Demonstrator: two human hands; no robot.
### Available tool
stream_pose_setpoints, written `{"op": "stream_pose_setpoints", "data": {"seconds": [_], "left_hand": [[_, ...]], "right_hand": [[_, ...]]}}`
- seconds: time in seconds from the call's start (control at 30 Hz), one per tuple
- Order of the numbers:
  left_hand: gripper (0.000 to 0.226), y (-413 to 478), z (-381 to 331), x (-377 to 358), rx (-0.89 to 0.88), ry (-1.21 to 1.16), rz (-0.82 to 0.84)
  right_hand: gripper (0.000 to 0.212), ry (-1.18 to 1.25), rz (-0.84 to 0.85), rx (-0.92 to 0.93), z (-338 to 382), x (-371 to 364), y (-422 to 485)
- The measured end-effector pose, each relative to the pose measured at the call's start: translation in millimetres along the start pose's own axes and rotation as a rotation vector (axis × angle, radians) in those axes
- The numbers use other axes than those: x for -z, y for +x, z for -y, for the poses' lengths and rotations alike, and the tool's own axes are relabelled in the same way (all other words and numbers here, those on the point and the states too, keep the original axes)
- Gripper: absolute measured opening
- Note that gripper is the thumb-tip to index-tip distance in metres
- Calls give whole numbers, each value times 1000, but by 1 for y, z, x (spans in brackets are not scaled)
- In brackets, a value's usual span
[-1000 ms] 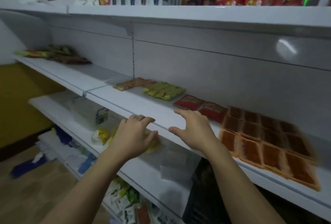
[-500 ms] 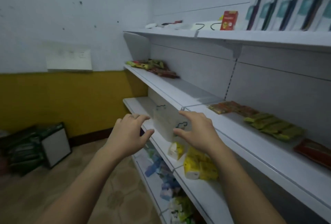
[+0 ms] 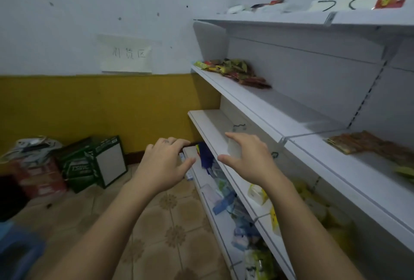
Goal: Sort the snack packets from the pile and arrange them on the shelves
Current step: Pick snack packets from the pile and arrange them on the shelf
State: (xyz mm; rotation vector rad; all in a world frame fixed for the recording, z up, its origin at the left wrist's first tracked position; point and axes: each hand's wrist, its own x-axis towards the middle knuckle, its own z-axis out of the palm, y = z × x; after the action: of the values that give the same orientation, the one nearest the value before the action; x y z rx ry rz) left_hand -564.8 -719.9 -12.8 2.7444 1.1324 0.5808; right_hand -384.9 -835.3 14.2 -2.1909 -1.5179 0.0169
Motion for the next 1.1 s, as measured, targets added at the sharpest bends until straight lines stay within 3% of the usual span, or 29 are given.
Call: {"op": "stream_pose_setpoints", "data": {"seconds": [0.2, 0.63, 1.1], "left_hand": [[49, 67, 19, -28, 25, 5, 9], [51, 297, 46, -80, -30, 43, 31], [51, 451, 95, -123, -178, -61, 22]], "right_hand": [[69, 55, 5, 6, -18, -32, 77], [68, 132, -31, -72, -93, -58, 293], [67, 53, -99, -116, -114, -81, 429]]}}
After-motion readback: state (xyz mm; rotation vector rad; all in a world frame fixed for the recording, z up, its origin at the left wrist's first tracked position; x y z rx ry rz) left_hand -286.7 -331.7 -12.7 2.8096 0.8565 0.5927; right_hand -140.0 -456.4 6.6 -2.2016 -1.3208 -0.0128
